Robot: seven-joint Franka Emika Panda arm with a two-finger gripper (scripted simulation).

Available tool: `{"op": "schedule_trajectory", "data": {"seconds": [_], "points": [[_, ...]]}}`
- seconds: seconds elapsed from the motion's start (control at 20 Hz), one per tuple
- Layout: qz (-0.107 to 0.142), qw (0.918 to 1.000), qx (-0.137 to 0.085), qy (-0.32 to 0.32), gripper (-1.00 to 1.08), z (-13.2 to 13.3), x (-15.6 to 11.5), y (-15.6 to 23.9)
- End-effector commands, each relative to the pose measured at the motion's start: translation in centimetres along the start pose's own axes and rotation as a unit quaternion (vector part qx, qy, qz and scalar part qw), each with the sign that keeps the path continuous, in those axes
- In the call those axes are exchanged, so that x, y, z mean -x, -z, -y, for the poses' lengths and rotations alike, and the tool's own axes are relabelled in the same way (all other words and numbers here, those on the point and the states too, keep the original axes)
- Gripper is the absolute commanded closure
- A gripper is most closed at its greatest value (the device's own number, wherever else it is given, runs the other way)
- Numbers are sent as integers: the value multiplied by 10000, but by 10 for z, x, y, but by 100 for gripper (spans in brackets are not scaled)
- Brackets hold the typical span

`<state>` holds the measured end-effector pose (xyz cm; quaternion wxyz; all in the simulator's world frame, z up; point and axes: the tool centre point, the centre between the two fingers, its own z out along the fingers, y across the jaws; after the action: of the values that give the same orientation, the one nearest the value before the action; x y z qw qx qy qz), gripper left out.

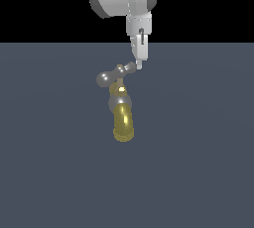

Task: Turn on the faucet by rotating a designated handle.

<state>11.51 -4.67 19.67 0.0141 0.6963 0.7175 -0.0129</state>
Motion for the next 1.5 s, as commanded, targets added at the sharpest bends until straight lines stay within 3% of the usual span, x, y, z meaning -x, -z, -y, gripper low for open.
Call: {"op": "schedule_trajectory", "data": {"seconds": [0.0, 0.25, 0.3, 0.35, 1.45], "points": [[-164, 9991, -8, 399, 108, -3, -79, 4], [-190, 9987, 3, 469, 108, -5, -114, 6], [4, 10000, 21, 9, 108, -7, -36, 1], [7, 10000, 21, 4, 108, -7, -35, 1], [-157, 9991, 6, 392, 108, 44, -152, 7]]}}
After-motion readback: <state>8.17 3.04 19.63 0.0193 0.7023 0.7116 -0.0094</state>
